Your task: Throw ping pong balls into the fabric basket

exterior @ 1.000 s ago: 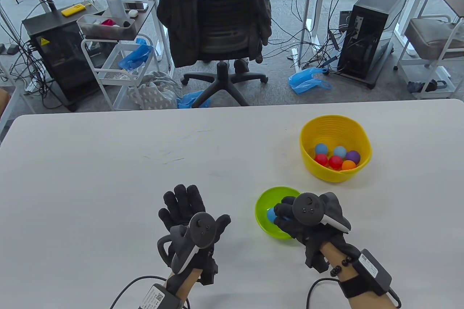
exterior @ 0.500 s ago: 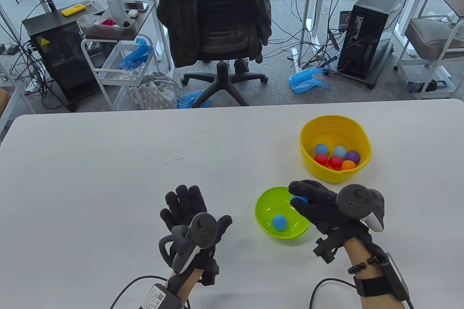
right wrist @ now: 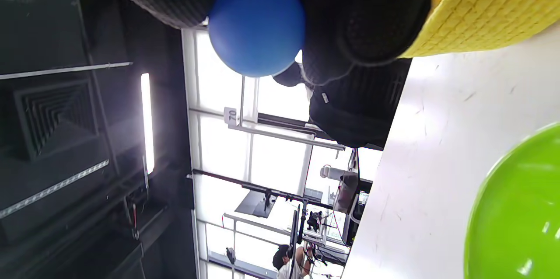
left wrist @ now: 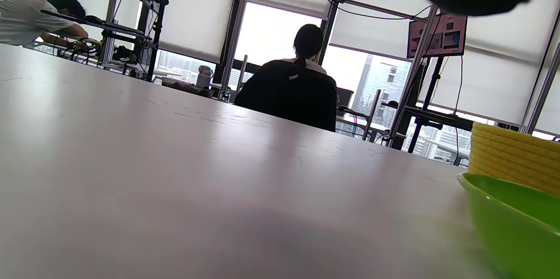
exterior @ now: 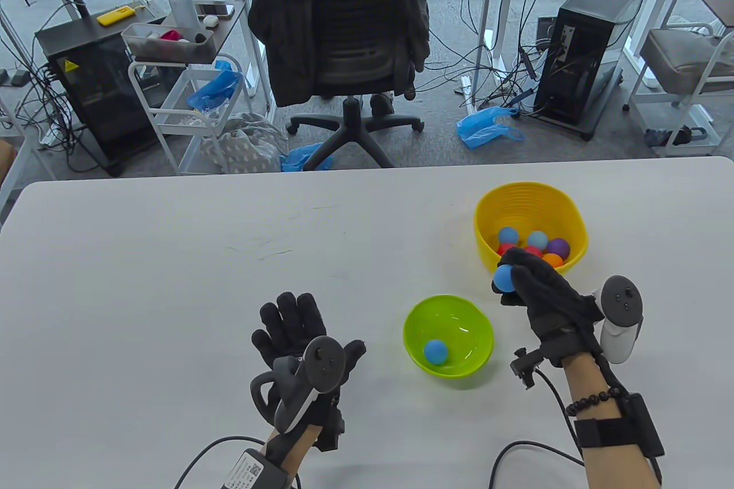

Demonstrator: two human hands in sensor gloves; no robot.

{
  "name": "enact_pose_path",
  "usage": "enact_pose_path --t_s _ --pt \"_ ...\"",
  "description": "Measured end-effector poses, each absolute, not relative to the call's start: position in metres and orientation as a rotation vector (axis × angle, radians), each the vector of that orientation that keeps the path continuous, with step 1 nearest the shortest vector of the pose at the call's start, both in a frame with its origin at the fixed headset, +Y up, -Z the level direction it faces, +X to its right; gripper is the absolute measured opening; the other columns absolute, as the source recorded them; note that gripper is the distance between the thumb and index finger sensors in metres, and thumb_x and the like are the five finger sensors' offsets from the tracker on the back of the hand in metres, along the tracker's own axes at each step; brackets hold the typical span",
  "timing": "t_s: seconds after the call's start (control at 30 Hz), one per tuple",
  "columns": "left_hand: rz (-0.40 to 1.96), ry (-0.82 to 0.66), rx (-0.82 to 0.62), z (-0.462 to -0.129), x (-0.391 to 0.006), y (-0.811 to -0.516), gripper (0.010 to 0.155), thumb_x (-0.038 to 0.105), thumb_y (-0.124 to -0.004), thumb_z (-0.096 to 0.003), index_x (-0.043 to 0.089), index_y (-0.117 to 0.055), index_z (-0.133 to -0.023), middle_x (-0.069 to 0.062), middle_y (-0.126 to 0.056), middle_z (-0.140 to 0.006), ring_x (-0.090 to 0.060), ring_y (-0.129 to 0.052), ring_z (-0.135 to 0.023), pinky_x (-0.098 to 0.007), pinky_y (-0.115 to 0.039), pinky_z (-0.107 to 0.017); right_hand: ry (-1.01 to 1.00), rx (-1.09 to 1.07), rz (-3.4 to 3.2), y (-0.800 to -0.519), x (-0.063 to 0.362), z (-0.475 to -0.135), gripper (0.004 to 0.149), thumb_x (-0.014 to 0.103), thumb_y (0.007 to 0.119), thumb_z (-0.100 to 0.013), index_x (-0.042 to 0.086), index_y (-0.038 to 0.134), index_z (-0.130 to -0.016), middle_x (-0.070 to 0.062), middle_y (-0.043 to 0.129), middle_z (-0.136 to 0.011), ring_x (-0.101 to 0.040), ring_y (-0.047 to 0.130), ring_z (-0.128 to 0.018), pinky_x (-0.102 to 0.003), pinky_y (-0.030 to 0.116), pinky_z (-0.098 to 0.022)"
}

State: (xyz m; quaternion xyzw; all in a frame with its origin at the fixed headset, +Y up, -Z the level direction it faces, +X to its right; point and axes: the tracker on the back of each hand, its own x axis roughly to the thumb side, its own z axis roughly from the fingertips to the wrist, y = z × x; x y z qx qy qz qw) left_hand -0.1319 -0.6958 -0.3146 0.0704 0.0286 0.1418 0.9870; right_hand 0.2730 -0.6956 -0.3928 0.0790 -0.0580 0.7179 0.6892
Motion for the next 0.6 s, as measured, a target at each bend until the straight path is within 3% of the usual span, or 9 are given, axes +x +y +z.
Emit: enact_pose_path --t_s 0.23,0.3,0.37,0.47,0.6 --pt "0.273 0.072 0.151 -0.314 -0.134 -0.695 0.108 0.063 -0.076 -0.0420 0.009 -0.019 -0.115 -0.022 -0.007 -0.121 -0.054 -0.006 -0.108 -0.076 -0.016 -0.073 -0.099 -0.003 1.415 -0.721 0.304 -0.410 0.058 0.042 0.070 -0.063 0.014 0.051 -0.111 -0.022 0.060 -0.109 -0.035 0.087 -0.083 -0.045 0.082 -0.062" --pt "0.276 0.074 0.152 -0.314 -0.134 -0.695 0.108 0.063 -0.076 -0.0420 0.009 -0.019 -0.115 -0.022 -0.007 -0.121 -0.054 -0.006 -0.108 -0.076 -0.016 -0.073 -0.090 -0.019 1.403 -0.723 0.308 -0.414 0.065 0.044 0.068 -0.064 0.010 0.041 -0.113 -0.026 0.051 -0.111 -0.039 0.081 -0.090 -0.048 0.078 -0.067" --pt "0.275 0.078 0.151 -0.315 -0.135 -0.695 0.108 0.063 -0.076 -0.0419 0.009 -0.019 -0.115 -0.022 -0.007 -0.121 -0.054 -0.006 -0.108 -0.076 -0.016 -0.073 -0.050 -0.004 1.379 -0.726 0.309 -0.417 0.075 0.047 0.058 -0.066 0.004 0.021 -0.115 -0.033 0.034 -0.114 -0.045 0.065 -0.099 -0.054 0.066 -0.074" --pt "0.281 0.081 0.151 -0.315 -0.136 -0.695 0.107 0.063 -0.076 -0.0421 0.009 -0.019 -0.115 -0.022 -0.007 -0.121 -0.054 -0.006 -0.108 -0.076 -0.016 -0.073 -0.031 0.023 1.339 -0.725 0.309 -0.420 0.086 0.051 0.052 -0.067 -0.003 -0.001 -0.108 -0.040 0.016 -0.110 -0.053 0.047 -0.104 -0.058 0.054 -0.076" --pt "0.288 0.078 0.146 -0.315 -0.136 -0.695 0.107 0.063 -0.076 -0.0420 0.009 -0.019 -0.115 -0.022 -0.007 -0.121 -0.054 -0.006 -0.108 -0.076 -0.016 -0.074 -0.057 0.037 1.330 -0.720 0.308 -0.417 0.089 0.051 0.050 -0.067 -0.007 -0.007 -0.103 -0.044 0.010 -0.107 -0.055 0.042 -0.103 -0.059 0.051 -0.077"
